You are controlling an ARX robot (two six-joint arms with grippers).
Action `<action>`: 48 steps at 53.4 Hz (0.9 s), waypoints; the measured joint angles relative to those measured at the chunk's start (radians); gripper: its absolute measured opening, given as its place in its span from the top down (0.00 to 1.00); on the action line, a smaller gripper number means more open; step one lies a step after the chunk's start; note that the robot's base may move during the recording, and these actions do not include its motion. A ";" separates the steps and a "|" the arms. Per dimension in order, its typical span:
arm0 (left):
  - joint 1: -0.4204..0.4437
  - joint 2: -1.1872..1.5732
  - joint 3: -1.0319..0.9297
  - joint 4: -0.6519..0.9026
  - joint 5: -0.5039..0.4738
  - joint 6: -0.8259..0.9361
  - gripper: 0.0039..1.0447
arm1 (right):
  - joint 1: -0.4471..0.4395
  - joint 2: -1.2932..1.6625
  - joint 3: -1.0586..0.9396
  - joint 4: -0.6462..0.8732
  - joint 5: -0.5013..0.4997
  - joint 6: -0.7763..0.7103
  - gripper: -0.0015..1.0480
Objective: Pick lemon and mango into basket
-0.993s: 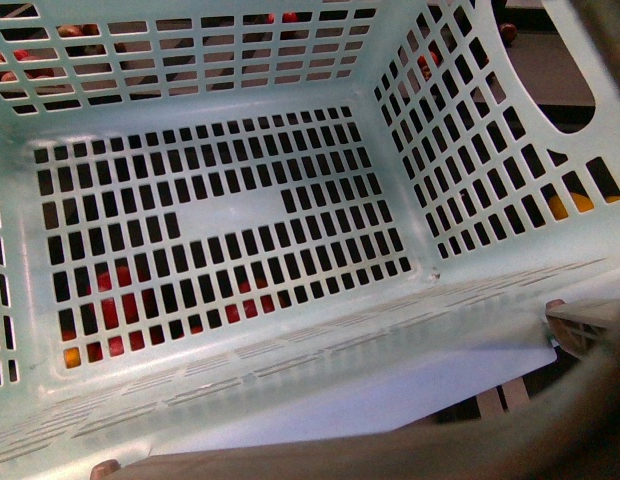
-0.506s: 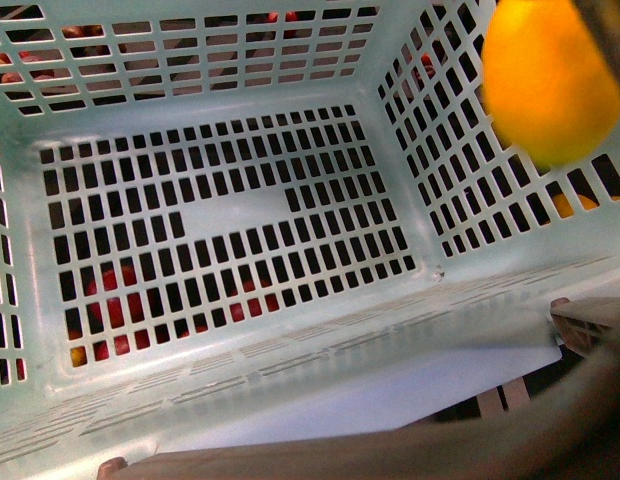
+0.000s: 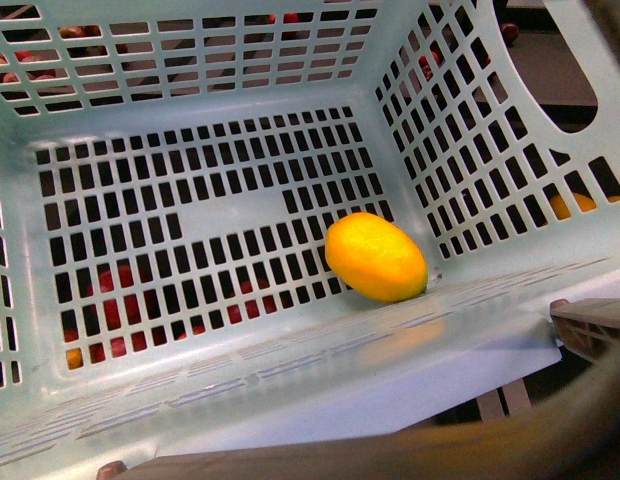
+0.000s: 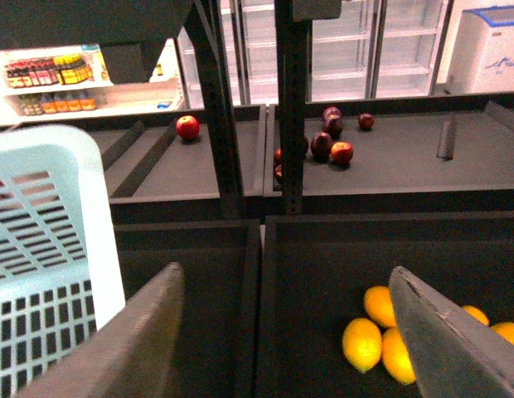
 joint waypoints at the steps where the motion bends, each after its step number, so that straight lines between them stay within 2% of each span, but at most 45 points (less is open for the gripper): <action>1: 0.000 0.000 0.000 0.000 0.000 0.000 0.95 | -0.003 -0.011 -0.018 0.005 -0.003 -0.007 0.35; 6: 0.000 0.000 0.000 0.000 0.001 0.000 0.95 | -0.015 -0.050 -0.097 0.023 -0.024 -0.026 0.51; 10: 0.000 0.000 0.000 0.000 0.001 -0.001 0.95 | -0.072 -0.083 -0.146 0.031 -0.096 -0.035 0.65; 21: 0.000 0.000 0.000 0.000 0.000 -0.001 0.95 | -0.099 -0.173 -0.236 0.037 -0.102 -0.048 0.98; 40: 0.000 0.000 0.000 0.000 0.000 -0.001 0.95 | -0.100 -0.286 -0.315 0.006 -0.103 -0.046 0.98; 48: 0.000 0.000 0.000 0.000 0.000 -0.001 0.95 | -0.100 -0.304 -0.325 0.000 -0.103 -0.047 0.74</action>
